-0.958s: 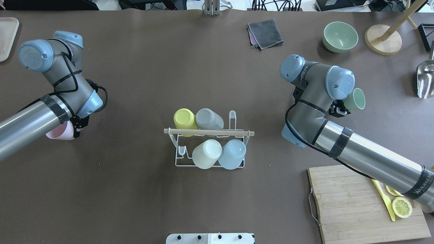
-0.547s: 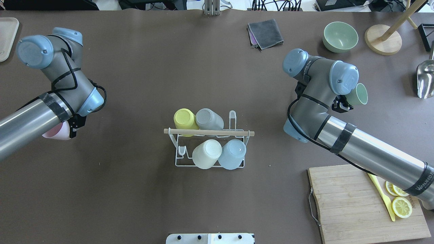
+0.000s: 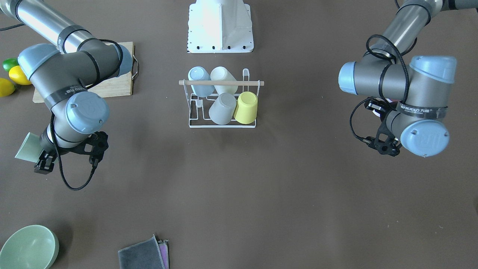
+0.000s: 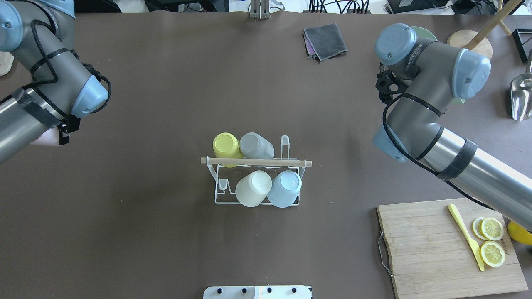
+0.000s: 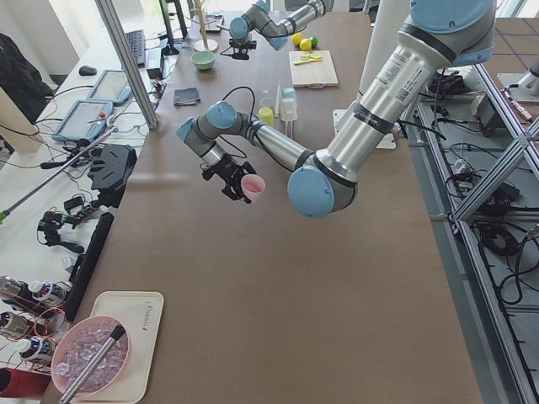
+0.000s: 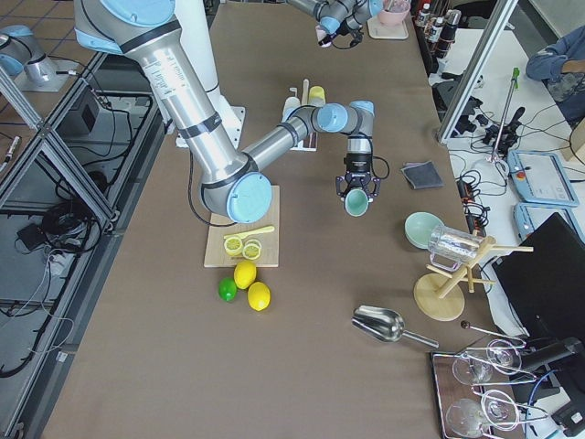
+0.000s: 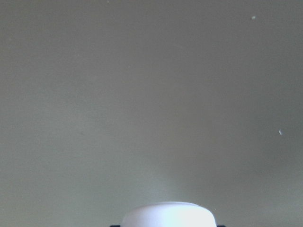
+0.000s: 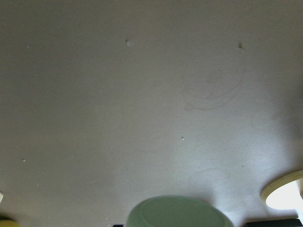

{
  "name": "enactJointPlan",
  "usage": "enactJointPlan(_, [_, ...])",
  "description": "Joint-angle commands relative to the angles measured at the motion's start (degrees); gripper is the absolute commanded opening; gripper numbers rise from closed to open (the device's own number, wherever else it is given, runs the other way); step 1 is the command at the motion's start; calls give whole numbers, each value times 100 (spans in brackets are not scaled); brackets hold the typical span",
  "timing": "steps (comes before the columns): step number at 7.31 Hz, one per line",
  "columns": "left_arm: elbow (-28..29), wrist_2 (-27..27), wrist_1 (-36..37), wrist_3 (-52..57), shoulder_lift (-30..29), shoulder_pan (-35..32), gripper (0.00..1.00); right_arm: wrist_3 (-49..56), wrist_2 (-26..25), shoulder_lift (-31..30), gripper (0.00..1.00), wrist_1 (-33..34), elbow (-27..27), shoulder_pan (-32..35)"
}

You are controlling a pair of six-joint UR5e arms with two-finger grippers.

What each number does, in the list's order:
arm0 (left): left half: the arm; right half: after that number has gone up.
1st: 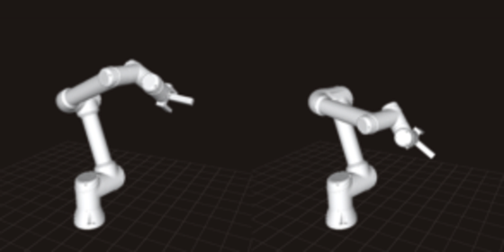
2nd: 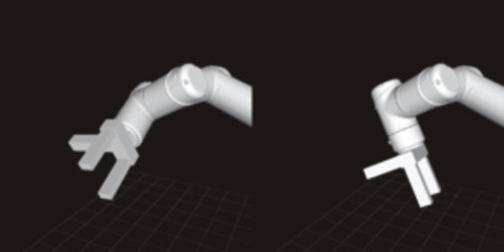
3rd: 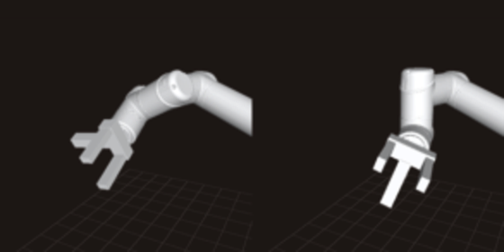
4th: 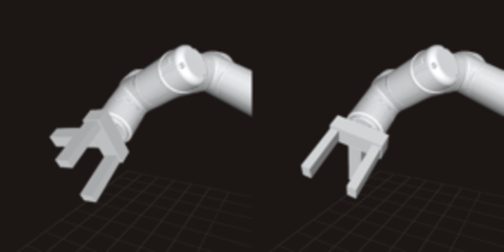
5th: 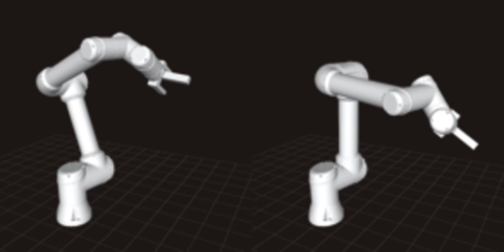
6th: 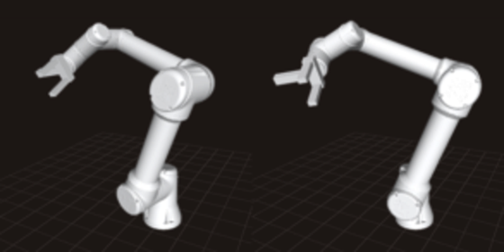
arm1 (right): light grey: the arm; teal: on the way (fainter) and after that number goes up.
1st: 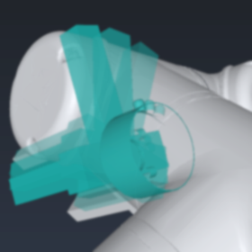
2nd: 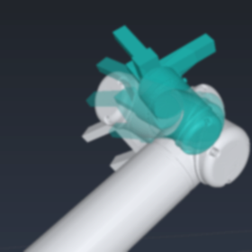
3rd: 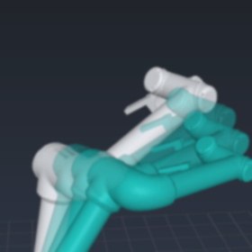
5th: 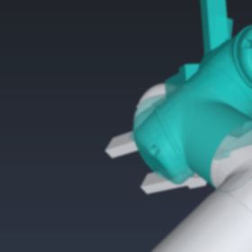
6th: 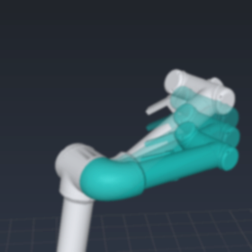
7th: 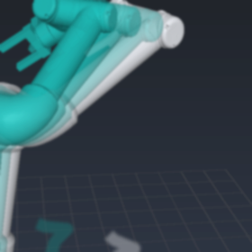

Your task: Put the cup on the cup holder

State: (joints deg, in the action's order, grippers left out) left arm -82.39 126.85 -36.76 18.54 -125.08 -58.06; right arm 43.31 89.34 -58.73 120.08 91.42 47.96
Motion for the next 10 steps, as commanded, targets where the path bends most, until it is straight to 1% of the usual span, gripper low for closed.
enactJointPlan(1, [-206, -857, -1116, -228, 114, -293, 0, -42, 712, -314, 0, -561, 507, 299])
enactJointPlan(2, [-424, -1012, -1488, -272, 298, -294, 0, -50, 917, -541, 0, -1069, 673, 493])
enactJointPlan(3, [-487, -1022, -1848, -229, 361, -303, 0, -486, 1467, -717, 0, -1684, 684, 643])
enactJointPlan(4, [-593, -1022, -2270, -281, 370, -294, 0, -942, 1968, -762, 0, -2029, 693, 757])
enactJointPlan(5, [-768, -1013, -2604, -298, 405, -268, 0, -1269, 2321, -763, 0, -2372, 693, 906])
enactJointPlan(6, [-804, -1013, -3217, -420, 414, -259, 0, -1855, 2951, -789, 0, -2749, 693, 1038])
enactJointPlan(7, [-752, -961, -4006, -622, 510, -233, 0, -2766, 3462, -867, 0, -3110, 684, 1031])
enactJointPlan(8, [-691, -952, -4710, -1189, 537, -206, 0, -3019, 3581, -816, 0, -3522, 597, 979])
enactJointPlan(9, [-621, -952, -5318, -1735, 537, -76, 0, -3021, 4060, -824, 0, -3666, 492, 987])
enactJointPlan(10, [-611, -952, -5950, -2271, 537, -39, 0, -3030, 4135, -868, 0, -4033, 491, 987])
